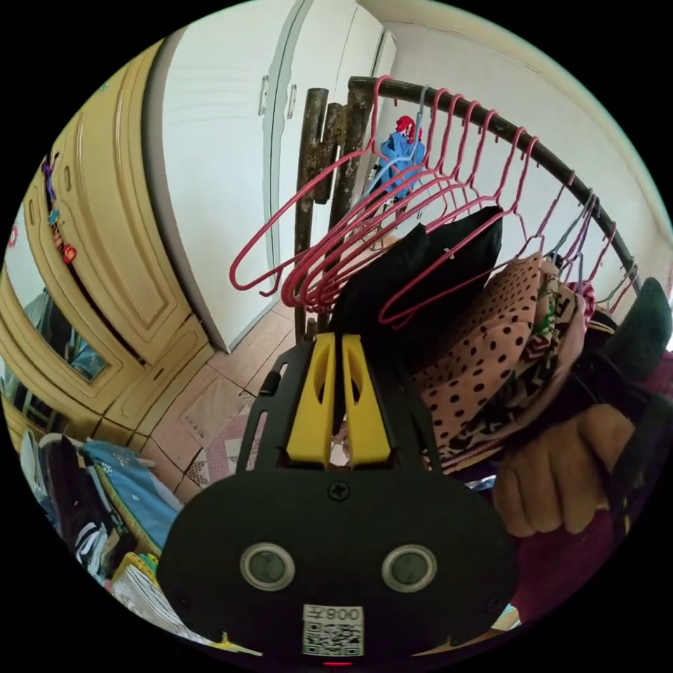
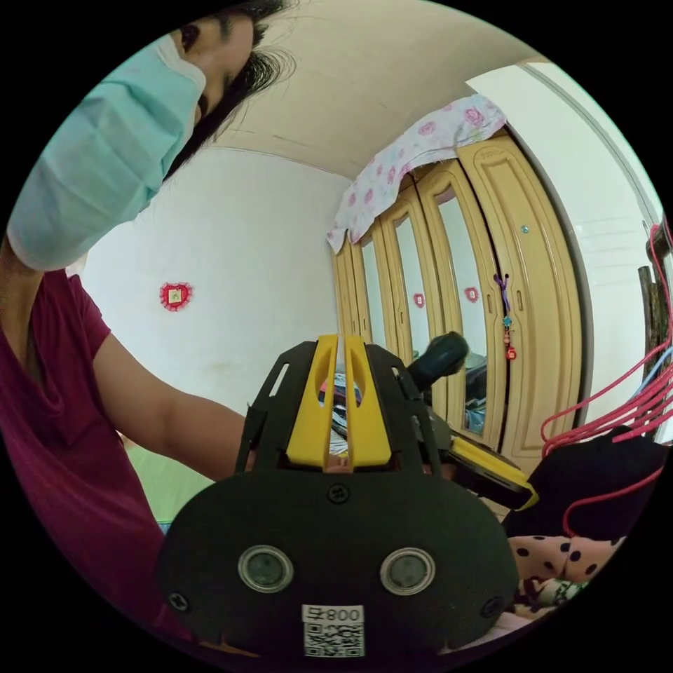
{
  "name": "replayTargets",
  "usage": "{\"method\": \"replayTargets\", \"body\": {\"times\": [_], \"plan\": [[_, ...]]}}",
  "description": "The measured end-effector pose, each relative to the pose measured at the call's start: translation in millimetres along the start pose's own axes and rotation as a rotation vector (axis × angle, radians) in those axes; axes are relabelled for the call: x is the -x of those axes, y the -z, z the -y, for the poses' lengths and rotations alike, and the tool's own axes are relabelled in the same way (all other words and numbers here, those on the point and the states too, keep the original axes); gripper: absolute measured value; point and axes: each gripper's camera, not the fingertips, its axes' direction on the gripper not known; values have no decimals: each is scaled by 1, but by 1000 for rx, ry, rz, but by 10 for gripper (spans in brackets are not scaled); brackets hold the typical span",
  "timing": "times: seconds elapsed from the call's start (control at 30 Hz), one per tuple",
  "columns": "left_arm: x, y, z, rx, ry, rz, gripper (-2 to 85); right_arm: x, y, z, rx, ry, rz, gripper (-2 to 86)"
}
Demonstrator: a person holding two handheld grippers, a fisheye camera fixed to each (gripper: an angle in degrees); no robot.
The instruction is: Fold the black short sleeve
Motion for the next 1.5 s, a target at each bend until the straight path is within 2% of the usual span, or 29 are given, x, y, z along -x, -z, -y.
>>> {"method": "replayTargets", "body": {"times": [0.27, 0.37, 0.47, 0.87, 1.13, 1.37, 1.5], "plan": [[29, 50, -53, -168, 216, -76, 9, 21, -4, 42, 34, -16, -215, 29], [37, 74, -74, -202, 278, -22, 9, 31, -11, 58, 63, -23, -289, 38], [46, 94, -95, -270, 343, -46, 8, 41, -18, 70, 68, -32, -327, 41], [37, 120, -129, -322, 357, -63, 8, 84, -43, 116, 74, -90, -323, 66], [44, 135, -149, -366, 379, -91, 9, 169, -68, 140, 87, 109, -385, 70], [49, 139, -167, -387, 375, -104, 9, 192, -83, 150, 133, 109, -409, 62], [54, 142, -179, -389, 366, -105, 9, 214, -78, 163, 68, 180, -526, 67]]}}
